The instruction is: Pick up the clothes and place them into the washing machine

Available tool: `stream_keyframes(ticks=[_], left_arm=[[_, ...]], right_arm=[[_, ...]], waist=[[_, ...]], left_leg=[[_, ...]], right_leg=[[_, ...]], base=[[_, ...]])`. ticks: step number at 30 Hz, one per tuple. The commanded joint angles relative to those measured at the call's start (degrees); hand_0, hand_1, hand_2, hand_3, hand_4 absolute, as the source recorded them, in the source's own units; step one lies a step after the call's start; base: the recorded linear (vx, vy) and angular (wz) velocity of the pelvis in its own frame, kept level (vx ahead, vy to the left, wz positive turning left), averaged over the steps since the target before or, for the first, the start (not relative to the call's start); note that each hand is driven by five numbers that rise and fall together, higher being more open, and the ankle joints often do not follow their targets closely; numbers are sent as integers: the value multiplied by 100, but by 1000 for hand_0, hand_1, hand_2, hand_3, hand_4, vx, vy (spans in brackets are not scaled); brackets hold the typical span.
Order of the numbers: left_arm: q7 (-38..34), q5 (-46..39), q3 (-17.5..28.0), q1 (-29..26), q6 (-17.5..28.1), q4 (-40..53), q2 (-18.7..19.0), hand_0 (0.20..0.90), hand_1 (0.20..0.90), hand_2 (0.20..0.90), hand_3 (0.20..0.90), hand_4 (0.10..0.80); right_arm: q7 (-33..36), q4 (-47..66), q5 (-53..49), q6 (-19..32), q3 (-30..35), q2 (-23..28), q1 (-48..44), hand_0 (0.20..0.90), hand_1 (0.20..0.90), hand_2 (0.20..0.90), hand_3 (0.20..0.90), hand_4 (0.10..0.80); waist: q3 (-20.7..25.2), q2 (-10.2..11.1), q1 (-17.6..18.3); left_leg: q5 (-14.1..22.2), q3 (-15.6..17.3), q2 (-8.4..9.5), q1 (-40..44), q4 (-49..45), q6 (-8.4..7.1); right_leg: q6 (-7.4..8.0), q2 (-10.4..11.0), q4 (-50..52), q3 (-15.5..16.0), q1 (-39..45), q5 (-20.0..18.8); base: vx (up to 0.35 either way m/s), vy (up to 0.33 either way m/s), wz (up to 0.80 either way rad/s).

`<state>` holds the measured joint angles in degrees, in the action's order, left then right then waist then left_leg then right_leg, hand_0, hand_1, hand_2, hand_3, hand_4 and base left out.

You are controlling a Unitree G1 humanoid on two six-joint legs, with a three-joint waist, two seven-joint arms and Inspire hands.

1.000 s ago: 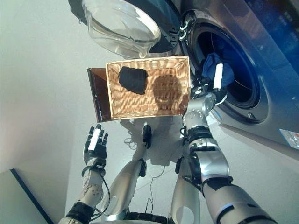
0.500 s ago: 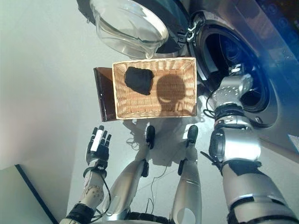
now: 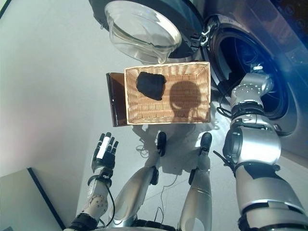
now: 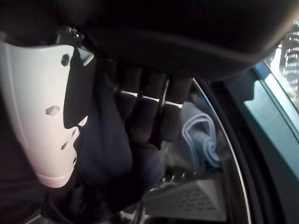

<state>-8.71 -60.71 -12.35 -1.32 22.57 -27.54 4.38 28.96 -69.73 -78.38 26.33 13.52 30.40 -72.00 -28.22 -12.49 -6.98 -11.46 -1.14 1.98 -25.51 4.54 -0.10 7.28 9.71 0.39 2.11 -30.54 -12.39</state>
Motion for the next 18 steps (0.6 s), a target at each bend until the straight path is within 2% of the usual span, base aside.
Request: stream_keyframes(ticks=[1,18], left_arm=[[30,-4,-99,238,271,189,302,900,900,900,900,800],[-40,-2,-24,164,283,102,301,900,900,900,900,800]], right_arm=[[-123,204,239,406,-651,971,-816,900,900,900,900,800],[-108,257,227,449,-626,686,-736,900,900,900,900,800]], waist=[[319,-199,-25],[331,-192,-7]], left_leg=[[437,149,-68,215,38,-461],[421,133,-42,207,37,-447]], right_leg=[[160,240,418,-220,82,764],[134,243,370,-258,127,750]], base=[[0,0,0],[0,0,0]])
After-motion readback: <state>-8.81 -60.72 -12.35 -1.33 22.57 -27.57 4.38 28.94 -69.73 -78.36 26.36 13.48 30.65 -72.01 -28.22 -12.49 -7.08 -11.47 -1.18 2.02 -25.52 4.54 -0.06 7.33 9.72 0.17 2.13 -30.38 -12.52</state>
